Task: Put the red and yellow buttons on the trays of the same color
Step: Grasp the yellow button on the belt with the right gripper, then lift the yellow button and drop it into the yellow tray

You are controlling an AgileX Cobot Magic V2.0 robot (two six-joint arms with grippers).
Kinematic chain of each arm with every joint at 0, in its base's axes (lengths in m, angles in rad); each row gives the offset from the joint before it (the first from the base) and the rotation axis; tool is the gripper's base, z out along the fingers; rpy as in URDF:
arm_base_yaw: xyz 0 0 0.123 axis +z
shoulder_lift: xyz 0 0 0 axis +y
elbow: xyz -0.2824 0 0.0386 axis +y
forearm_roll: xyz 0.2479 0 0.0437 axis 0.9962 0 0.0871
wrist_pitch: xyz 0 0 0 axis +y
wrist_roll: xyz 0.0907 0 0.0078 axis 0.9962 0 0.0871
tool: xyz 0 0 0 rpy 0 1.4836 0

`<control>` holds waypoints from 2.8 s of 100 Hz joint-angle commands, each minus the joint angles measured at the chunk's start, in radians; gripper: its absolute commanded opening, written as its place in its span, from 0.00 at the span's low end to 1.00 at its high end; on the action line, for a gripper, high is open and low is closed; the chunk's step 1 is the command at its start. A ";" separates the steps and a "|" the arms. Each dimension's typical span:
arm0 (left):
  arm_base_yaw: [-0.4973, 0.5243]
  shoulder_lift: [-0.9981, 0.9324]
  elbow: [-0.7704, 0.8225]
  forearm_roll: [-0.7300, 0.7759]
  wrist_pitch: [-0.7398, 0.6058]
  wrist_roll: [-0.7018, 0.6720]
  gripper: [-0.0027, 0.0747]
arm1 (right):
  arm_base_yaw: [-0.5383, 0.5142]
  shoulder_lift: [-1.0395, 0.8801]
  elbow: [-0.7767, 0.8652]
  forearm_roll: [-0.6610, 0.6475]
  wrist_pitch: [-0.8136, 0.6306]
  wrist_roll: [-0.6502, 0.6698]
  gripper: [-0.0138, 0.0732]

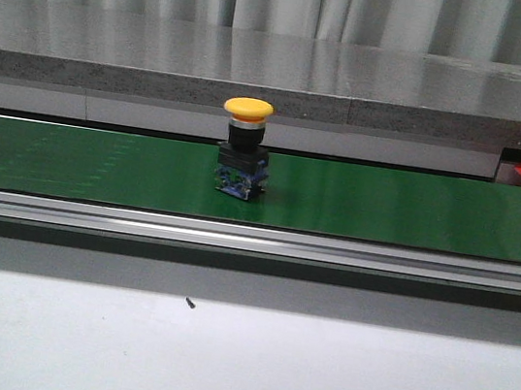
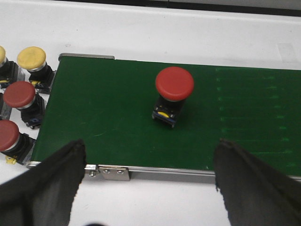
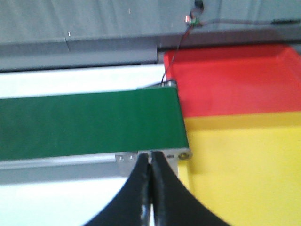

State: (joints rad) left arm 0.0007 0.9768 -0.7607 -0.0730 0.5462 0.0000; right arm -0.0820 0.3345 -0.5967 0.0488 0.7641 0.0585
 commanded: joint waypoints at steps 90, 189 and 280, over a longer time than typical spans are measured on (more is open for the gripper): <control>-0.005 -0.036 0.001 -0.030 -0.115 -0.010 0.74 | 0.018 0.763 -0.411 0.497 0.121 -0.552 0.89; -0.005 -0.034 0.001 -0.030 -0.120 -0.010 0.74 | 0.338 1.290 -0.721 0.405 -0.002 -0.574 0.89; -0.005 -0.034 0.001 -0.030 -0.126 -0.010 0.74 | 0.218 1.284 -0.798 0.222 0.120 -0.433 0.47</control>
State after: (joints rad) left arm 0.0007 0.9558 -0.7303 -0.0925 0.4900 0.0000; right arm 0.1814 1.7220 -1.3558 0.3190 0.8862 -0.4210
